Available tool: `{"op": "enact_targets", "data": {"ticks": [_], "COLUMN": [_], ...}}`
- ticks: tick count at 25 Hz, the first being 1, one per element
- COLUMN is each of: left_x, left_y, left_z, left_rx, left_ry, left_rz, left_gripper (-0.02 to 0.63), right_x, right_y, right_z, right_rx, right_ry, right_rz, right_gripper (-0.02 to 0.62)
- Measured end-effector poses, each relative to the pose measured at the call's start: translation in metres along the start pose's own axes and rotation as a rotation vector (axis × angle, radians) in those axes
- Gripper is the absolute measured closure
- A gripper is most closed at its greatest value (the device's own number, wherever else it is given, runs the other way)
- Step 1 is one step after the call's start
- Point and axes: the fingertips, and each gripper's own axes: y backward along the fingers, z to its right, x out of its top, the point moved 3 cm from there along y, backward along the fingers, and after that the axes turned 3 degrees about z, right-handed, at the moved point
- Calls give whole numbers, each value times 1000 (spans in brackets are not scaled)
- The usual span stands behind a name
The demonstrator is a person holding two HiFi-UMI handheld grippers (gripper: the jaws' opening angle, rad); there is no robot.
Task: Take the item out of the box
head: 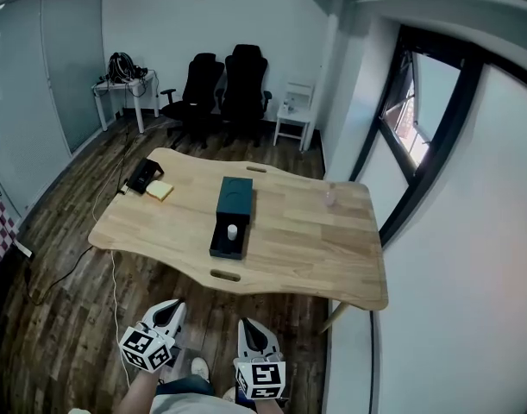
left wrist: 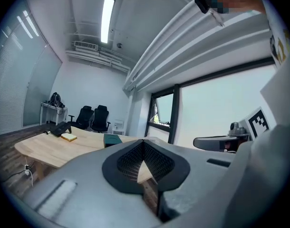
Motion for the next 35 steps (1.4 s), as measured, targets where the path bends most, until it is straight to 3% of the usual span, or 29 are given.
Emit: {"op": "enact_targets", "data": {"ticks": [12,16,21,29,35], "left_x": [-19,-18,-6,-6,-12], "left_y": [-76,-122,-195,-301,-349], "left_z": [-22,-51,-90,-166,-209], "left_rx": [-15,-19,-81,-128,-107], "left_ry": [-8,8,37,60,67], "left_rz": [-51,-40,-13,-68,-81], "left_gripper": [604,604,604,604,603], "right_x": [-13,-15,-10,-15,-26], "right_y": [-45,-84,-147,-257,-304], "right_z": [66,93,130,171,188], "right_rx": [-63,-85,-120,-168,-177], "right_ry": [-9,-17,-13,-29,-29], "right_rz": [-32,-55,-89,-152,-186], "right_gripper": [591,591,591,591,591]}}
